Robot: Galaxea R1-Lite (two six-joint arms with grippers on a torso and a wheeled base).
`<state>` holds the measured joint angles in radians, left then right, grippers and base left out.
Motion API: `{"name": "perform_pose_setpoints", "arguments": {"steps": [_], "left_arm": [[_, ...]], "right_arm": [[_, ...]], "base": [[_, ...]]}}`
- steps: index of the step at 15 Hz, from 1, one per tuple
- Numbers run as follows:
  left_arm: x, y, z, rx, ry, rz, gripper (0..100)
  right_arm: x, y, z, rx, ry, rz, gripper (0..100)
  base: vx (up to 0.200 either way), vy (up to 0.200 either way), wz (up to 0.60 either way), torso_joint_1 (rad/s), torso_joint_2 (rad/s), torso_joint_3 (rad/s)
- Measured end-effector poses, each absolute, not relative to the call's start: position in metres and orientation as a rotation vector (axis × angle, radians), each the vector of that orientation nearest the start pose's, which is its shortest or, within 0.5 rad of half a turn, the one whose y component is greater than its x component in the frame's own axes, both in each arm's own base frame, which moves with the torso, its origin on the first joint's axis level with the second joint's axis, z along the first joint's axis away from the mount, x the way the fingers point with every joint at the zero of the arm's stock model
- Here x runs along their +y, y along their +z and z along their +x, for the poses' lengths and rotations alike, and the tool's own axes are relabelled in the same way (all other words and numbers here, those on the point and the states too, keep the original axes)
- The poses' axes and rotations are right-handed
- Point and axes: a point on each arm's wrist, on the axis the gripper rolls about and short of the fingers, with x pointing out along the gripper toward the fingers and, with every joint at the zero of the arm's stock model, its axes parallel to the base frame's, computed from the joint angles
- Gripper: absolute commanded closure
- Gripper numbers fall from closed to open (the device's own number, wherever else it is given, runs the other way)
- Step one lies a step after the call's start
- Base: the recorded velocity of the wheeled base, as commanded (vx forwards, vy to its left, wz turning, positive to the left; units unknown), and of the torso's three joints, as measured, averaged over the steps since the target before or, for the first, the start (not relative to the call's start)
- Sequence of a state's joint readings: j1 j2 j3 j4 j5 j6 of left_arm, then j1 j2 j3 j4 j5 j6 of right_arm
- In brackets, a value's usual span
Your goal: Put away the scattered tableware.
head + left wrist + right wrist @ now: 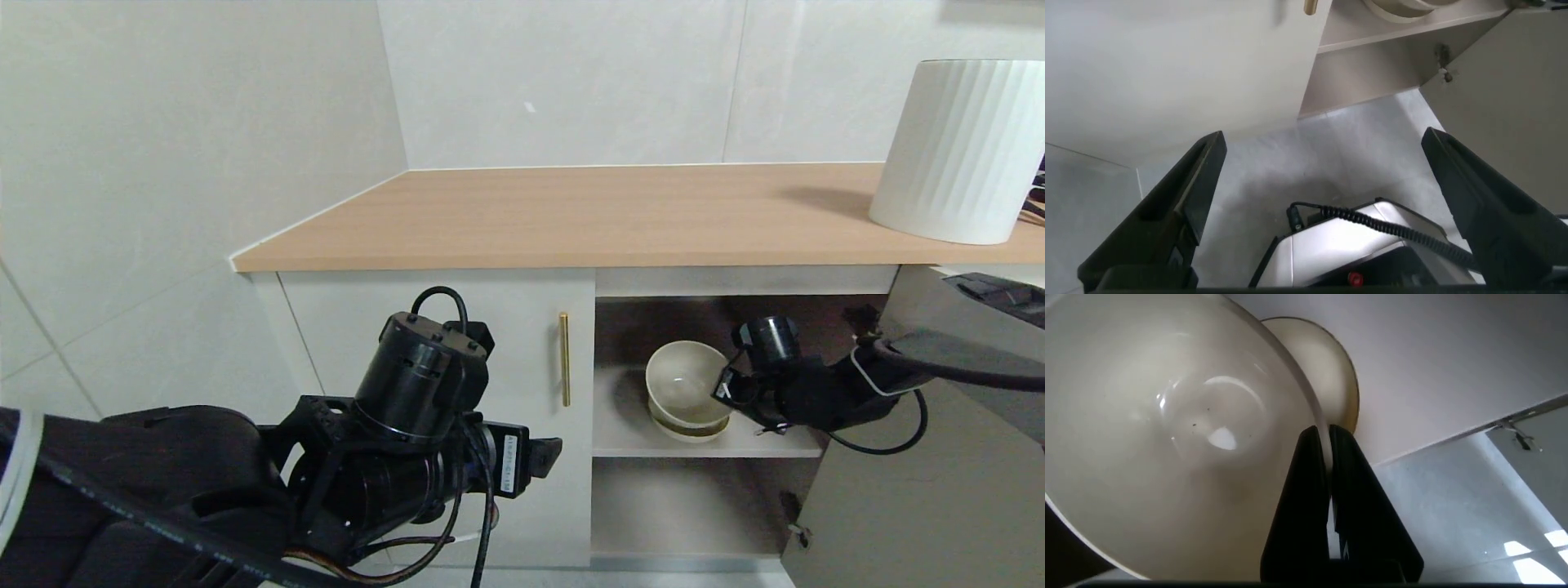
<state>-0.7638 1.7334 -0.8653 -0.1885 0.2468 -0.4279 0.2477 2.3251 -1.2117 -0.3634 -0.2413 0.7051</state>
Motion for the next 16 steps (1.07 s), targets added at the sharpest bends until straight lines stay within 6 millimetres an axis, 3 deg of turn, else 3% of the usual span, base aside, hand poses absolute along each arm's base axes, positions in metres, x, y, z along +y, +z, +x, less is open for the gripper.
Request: {"name": "perform_pose_setpoints", "arguments": {"steps": [11, 12, 16], "left_arm": [[-0.202, 0.148, 0.220, 0.690, -0.354, -0.076, 0], [-0.202, 0.148, 0.220, 0.690, -0.353, -0.076, 0], [-0.202, 0.147, 0.220, 0.691, -0.353, -0.075, 0]], "right_arm": [[0.097, 0.002, 0.428, 0.712, -0.270, 0.477, 100], [0.097, 0.001, 0.429, 0.713, -0.271, 0.476, 0], [0.097, 0.000, 0.429, 0.716, -0.270, 0.471, 0]], "base": [[0.000, 0.000, 0.00, 0.000, 0.00, 0.000], [0.000, 0.000, 0.00, 0.000, 0.00, 0.000], [0.000, 0.000, 0.00, 0.000, 0.00, 0.000]]}}
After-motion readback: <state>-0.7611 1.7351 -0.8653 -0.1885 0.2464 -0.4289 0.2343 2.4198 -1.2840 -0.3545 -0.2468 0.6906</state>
